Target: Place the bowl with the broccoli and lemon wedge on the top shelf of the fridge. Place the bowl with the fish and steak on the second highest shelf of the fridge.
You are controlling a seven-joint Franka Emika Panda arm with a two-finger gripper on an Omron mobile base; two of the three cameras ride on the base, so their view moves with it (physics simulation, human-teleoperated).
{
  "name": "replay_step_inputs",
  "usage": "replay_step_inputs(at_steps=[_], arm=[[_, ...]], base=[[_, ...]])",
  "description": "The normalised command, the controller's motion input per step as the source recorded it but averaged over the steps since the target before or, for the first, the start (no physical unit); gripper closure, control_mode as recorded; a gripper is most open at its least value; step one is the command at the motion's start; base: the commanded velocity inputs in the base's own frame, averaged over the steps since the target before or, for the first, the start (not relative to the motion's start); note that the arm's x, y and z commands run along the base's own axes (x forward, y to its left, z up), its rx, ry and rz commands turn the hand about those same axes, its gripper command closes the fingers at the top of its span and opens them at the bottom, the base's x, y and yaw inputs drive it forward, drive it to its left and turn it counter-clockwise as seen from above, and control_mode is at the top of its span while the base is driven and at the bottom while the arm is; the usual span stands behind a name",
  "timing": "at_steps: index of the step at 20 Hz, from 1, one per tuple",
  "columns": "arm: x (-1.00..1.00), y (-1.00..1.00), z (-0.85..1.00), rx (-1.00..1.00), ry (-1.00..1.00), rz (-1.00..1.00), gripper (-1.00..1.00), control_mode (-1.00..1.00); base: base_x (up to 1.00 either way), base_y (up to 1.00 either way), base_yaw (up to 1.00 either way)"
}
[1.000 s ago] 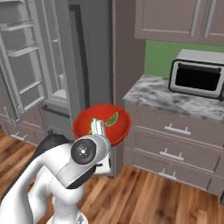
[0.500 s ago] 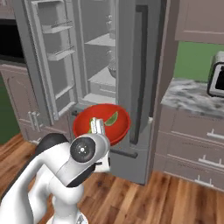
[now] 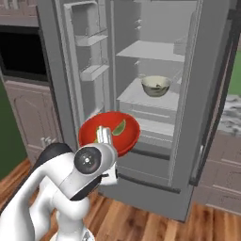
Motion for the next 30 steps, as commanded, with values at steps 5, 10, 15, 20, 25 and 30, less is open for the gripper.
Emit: replay_step_inputs(at_steps=[5, 10, 15, 20, 25, 30], arm=[[0.0, 0.0, 0.0, 0.0, 0.0, 0.0, 1.0, 1.0], [0.0, 0.0, 0.0, 0.0, 0.0, 0.0, 1.0, 1.0], [0.0, 0.0, 0.0, 0.0, 0.0, 0.0, 1.0, 1.0], [0.0, 0.0, 0.0, 0.0, 0.0, 0.0, 1.0, 1.0], [0.17, 0.02, 0.35, 0.0, 0.06, -0.08, 1.0, -1.0], [0.0, 0.07, 0.98, 0.01, 0.0, -0.12, 1.0, -1.0]], base=[[0.92, 0.0, -0.07], [0.8, 0.0, -0.02], [0.65, -0.03, -0.05], [0.69, -0.01, -0.05], [0.09, 0.0, -0.02], [0.0, 0.0, 0.0]])
